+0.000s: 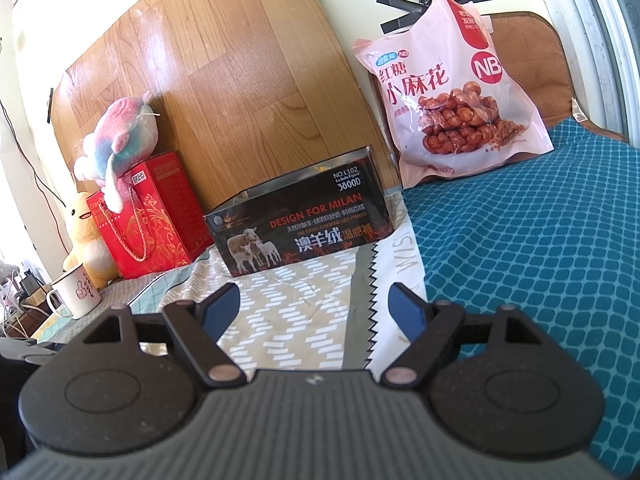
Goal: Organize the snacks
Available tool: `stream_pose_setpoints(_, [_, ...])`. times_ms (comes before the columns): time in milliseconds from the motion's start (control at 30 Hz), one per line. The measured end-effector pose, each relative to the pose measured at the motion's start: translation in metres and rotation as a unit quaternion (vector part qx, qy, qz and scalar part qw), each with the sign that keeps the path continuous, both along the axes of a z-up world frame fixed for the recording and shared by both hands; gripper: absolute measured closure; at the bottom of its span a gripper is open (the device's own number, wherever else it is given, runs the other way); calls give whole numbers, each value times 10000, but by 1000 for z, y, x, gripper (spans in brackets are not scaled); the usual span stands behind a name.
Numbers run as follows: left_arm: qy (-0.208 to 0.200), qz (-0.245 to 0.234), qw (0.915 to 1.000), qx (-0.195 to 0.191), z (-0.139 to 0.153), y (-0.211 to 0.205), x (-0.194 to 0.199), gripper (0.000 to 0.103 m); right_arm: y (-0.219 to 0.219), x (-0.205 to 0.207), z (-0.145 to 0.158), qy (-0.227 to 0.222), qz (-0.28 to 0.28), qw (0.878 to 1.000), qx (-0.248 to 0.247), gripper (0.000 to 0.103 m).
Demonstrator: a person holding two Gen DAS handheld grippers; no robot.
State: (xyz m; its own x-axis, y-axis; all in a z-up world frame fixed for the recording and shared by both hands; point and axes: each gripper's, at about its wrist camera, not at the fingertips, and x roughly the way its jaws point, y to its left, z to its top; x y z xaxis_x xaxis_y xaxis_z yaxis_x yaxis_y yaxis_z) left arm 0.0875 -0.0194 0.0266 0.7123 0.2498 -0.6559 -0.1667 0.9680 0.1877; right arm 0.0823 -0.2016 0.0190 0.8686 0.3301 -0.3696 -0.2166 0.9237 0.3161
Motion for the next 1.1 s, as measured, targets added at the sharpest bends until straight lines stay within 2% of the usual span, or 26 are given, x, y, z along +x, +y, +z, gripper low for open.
stream_pose_setpoints(1100, [156, -49, 9998, 102, -7, -3, 6, 0, 0, -1, 0, -2, -8, 10000, 24, 20])
